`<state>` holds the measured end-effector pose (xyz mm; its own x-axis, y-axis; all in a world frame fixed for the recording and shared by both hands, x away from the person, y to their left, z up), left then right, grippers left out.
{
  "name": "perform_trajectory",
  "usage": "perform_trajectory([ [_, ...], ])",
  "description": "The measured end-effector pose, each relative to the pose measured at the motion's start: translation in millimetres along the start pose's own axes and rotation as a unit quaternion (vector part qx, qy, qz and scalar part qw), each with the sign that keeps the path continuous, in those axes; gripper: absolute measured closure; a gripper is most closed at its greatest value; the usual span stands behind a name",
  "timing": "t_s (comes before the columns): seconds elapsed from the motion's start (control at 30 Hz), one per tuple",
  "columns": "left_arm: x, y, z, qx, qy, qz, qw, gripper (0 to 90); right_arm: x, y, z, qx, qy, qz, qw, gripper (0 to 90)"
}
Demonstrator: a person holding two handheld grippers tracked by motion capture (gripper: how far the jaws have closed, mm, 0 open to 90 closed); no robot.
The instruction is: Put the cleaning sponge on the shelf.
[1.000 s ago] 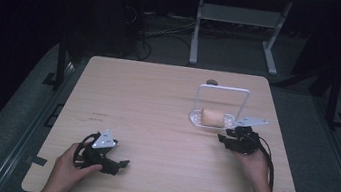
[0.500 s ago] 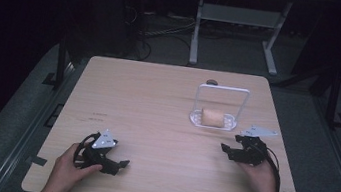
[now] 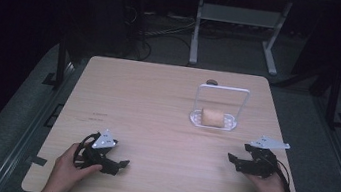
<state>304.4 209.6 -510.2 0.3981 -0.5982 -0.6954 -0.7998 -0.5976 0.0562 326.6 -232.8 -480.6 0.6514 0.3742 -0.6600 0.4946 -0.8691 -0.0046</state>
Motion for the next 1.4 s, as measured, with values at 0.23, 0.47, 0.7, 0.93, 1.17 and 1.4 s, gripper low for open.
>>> perform_trajectory([
  [0.23, 0.0, 0.0, 0.0, 0.0, 0.0, 0.0, 1.0, 12.7, -8.5, -0.2, 9.2, 0.009, 0.0, 0.002, 1.0, 19.1],
  [0.47, 0.0, -0.1, 0.0, 0.0, 0.0, 0.0, 1.0, 12.7, -13.9, -3.2, 22.6, 0.013, -0.008, 0.007, 0.9999, 14.8],
  [0.7, 0.0, 0.0, 0.0, 0.0, 0.0, 0.0, 1.0, 12.7, -16.7, -7.8, 37.0, 0.01, -0.009, 0.014, 0.9998, 13.4],
  [0.93, 0.0, 0.0, 0.0, 0.0, 0.0, 0.0, 1.0, 12.7, -16.5, -8.0, 49.6, 0.001, -0.017, 0.029, 0.9994, 10.4],
  [1.17, -0.1, 0.1, 0.1, 0.001, 0.0, 0.0, 1.0, 12.7, -15.3, -5.5, 55.3, 0.002, -0.017, 0.041, 0.999, 9.2],
  [1.4, -0.2, 0.2, 0.2, 0.001, 0.0, 0.0, 1.0, 12.7, -13.1, -4.6, 59.0, -0.001, -0.02, 0.046, 0.9987, 8.6],
])
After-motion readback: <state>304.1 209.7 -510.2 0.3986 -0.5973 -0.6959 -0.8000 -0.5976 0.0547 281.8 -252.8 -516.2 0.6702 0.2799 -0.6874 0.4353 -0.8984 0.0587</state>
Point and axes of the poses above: each handheld gripper's, and its own axes: x roughly forward along the jaws, z roughly out of its underside, y roughly to its right, the point moved 5 cm from there along x, roughly forward along the jaws, and after that the axes turned 5 degrees about z, right-handed, at the moved point
